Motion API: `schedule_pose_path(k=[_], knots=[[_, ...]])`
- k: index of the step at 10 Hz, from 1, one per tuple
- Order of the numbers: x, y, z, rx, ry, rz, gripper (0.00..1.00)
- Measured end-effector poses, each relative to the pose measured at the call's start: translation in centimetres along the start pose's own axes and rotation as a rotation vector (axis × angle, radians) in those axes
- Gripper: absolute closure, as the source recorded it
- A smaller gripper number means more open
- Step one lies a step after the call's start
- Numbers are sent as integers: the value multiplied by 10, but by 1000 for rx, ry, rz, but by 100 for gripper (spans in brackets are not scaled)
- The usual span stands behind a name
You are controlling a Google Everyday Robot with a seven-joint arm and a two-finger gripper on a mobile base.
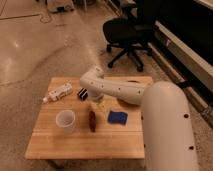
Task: Drag the pepper across the table
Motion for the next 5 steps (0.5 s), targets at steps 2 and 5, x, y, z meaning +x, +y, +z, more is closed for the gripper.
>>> schedule_pose_path(k=[2,5], knots=[[-36,-9,11,-14,-55,-165,20],[-69,1,22,-15,-108,-303,20]])
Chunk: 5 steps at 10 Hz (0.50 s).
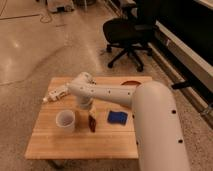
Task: Drag the pepper across the table
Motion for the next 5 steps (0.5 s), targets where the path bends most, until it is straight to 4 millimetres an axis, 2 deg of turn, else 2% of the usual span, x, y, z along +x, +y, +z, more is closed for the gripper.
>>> schedule_pose_path(k=[1,2,3,5], knots=[[1,3,1,1,3,3,22],[6,3,0,5,8,28,29],[16,3,2,7,14,51,42],[15,2,5,12,7,40,58]])
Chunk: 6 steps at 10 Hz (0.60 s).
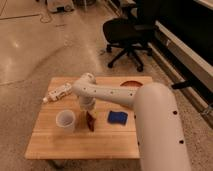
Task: Drag the pepper across the table
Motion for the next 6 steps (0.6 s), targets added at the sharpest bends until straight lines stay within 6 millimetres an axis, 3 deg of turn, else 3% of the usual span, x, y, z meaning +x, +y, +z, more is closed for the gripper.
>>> schedule_pose_path(k=[3,4,6], knots=[[15,3,-4,6,19,16,90],[22,5,-6,6,22,22,94],[46,30,-10,1,36,36,95]])
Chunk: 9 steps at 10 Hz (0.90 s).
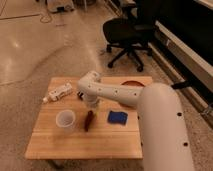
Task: Drag the pepper across the table
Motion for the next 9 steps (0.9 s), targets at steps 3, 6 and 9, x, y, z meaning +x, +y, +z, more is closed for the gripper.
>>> schedule_pose_path(k=[3,6,9], knots=[[18,0,-3,8,22,30,95],[47,21,-5,6,40,69,95],[88,33,-8,7,71,101,95]])
